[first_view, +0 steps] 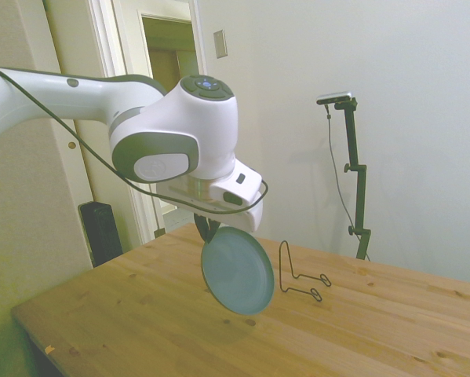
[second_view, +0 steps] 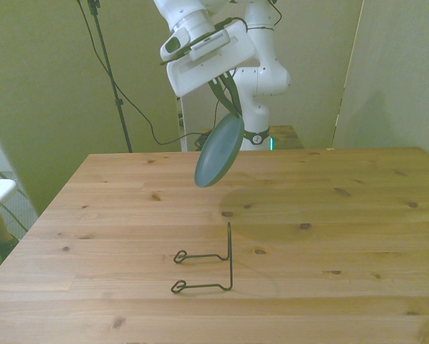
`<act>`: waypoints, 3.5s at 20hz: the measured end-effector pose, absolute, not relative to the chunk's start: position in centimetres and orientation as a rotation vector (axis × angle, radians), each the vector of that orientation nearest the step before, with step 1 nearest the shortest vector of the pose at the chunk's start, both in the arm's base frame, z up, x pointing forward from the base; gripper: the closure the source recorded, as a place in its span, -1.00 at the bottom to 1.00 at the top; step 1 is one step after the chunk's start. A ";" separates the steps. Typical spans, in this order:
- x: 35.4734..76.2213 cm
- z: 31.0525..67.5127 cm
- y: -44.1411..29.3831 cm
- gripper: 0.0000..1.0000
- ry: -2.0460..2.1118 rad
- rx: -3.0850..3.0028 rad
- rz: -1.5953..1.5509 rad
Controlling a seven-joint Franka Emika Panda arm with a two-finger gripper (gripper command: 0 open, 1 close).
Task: Load the plate
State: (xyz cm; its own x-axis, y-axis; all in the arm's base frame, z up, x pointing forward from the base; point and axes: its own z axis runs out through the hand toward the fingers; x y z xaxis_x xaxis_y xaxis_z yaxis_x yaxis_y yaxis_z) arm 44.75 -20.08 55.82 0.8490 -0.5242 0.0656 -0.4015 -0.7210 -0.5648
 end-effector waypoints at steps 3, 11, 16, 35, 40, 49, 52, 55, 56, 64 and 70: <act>44.8 56.4 -22.5 1.00 0.626 -2.446 -0.323; 47.8 56.7 -23.3 1.00 0.490 -2.439 -0.332; 49.7 56.8 -23.6 1.00 0.488 -2.443 -0.340; 53.6 57.7 -30.9 1.00 0.414 -2.319 -0.327; 55.0 56.8 -30.5 1.00 0.342 -2.328 -0.325; 57.7 55.4 -30.5 1.00 0.336 -2.339 -0.346; 58.5 55.8 -29.8 1.00 0.320 -2.338 -0.367; 59.3 55.9 -29.1 1.00 0.323 -2.335 -0.391; 59.5 55.7 -28.9 1.00 0.325 -2.337 -0.399; 59.9 54.6 -28.4 1.00 0.332 -2.329 -0.391; 60.2 53.0 -28.6 1.00 0.329 -2.253 -0.406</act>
